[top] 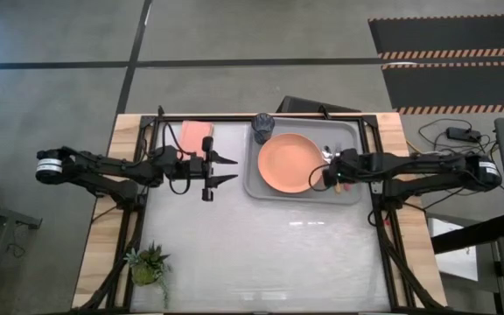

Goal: Pick and place plate/cup/fork/spoon on tray
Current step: Put the yellow spoon on the right of the gray serving tray

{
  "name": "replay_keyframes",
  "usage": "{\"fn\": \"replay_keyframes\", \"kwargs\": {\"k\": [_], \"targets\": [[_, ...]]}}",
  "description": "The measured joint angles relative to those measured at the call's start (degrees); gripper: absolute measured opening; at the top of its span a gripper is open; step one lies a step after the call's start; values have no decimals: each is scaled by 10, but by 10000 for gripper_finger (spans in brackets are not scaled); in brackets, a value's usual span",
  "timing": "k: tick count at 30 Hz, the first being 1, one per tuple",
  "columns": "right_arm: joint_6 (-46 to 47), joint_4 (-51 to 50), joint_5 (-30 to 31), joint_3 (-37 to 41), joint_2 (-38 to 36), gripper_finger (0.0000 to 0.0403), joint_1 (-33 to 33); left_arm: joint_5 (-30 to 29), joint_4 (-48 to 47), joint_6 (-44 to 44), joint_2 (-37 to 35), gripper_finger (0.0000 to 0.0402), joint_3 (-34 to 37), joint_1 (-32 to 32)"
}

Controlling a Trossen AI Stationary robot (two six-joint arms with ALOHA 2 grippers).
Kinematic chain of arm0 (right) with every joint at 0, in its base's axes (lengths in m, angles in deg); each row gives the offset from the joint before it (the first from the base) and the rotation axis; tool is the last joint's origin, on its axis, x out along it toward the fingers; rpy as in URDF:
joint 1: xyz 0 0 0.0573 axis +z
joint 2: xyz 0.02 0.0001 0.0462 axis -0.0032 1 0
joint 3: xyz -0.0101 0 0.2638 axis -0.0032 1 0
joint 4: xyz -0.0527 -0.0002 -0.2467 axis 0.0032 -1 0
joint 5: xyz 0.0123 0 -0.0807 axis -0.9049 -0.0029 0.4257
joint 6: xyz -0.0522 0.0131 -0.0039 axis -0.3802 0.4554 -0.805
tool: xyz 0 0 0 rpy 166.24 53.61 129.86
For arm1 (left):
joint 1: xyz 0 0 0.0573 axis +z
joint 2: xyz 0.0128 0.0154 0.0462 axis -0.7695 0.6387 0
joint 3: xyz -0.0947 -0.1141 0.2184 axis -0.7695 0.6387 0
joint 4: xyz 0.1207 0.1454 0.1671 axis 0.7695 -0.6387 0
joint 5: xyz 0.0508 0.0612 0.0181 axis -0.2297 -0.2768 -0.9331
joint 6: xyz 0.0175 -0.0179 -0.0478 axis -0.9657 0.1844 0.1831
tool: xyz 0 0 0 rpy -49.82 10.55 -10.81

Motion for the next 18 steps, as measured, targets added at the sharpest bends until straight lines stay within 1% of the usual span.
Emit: {"fn": "replay_keyframes", "kwargs": {"k": [3,8,18], "targets": [[9,32,-21,38,2,12,13,0,-2,0,0,153,0,0],[41,66,-16,80,9,9,23,0,-3,0,0,153,0,0],[35,184,-31,120,13,8,24,0,-6,0,0,153,0,0]]}}
